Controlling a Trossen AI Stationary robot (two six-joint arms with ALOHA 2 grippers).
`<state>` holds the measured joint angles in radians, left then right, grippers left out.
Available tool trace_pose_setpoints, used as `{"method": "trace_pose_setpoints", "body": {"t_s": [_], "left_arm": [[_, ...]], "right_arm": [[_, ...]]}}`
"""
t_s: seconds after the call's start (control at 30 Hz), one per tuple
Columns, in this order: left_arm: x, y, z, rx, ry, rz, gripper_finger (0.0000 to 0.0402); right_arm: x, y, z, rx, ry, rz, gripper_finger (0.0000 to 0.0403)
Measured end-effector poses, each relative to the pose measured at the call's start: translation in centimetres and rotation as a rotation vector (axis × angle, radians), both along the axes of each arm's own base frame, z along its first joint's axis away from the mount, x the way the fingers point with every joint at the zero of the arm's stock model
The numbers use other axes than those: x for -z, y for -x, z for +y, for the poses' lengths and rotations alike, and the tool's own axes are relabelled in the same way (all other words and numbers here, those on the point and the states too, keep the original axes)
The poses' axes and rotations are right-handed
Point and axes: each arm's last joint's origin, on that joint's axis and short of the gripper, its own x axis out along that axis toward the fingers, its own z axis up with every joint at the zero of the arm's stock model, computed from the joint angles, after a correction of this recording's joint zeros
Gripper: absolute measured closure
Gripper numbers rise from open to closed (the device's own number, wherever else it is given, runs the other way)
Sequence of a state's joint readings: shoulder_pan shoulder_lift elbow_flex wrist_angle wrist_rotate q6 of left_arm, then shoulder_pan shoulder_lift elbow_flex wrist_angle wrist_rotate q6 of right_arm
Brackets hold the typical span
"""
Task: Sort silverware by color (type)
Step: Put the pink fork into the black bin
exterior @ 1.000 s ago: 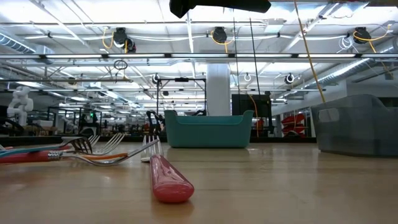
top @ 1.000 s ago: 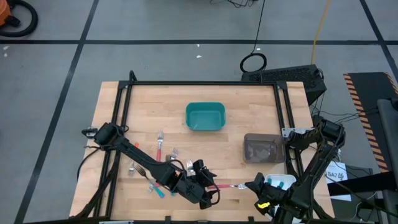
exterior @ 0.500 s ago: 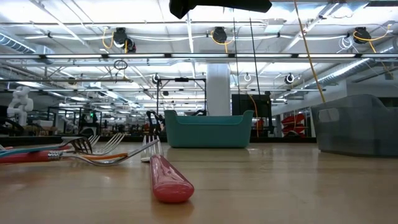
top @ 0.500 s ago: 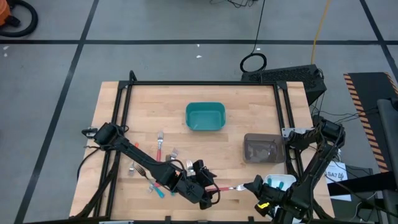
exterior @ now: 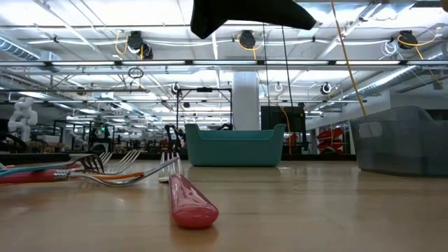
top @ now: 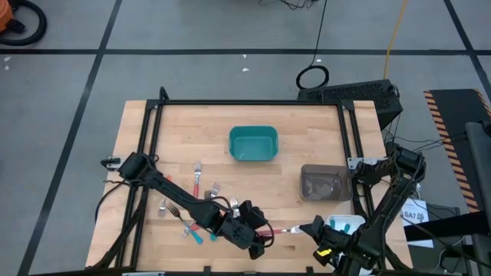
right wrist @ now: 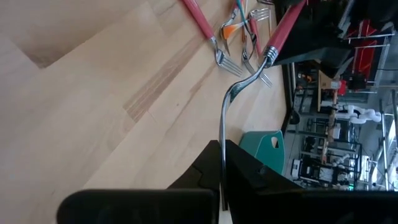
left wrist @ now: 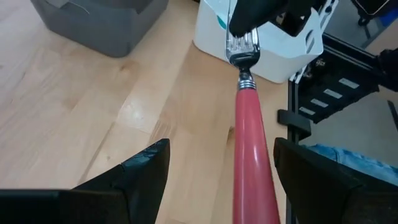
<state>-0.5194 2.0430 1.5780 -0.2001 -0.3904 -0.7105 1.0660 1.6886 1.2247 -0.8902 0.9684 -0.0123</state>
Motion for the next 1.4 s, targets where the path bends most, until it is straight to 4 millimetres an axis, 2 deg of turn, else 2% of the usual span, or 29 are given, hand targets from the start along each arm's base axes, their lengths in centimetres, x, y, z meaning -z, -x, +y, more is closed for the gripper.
{"method": "trace_pose_setpoints", "body": {"t_s": [0.53, 0.97, 1.4], "left_arm": [[-0.15, -0.42, 0.48, -0.041, 0.096, -0.007, 0.0123], [-0.13, -0.40, 0.39, -0.003, 0.087, 0.000, 0.0273], [-0.17, -0.42, 0.33, 0.008, 0.090, -0.002, 0.0337]], "right_arm": [[0.00, -0.41, -0.16, 0.014, -0.015, 0.001, 0.0400], [0.05, -0.67, -0.22, 0.024, -0.040, 0.014, 0.0399], [0.06, -0.84, -0.37, 0.037, -0.045, 0.013, 0.0399]]}}
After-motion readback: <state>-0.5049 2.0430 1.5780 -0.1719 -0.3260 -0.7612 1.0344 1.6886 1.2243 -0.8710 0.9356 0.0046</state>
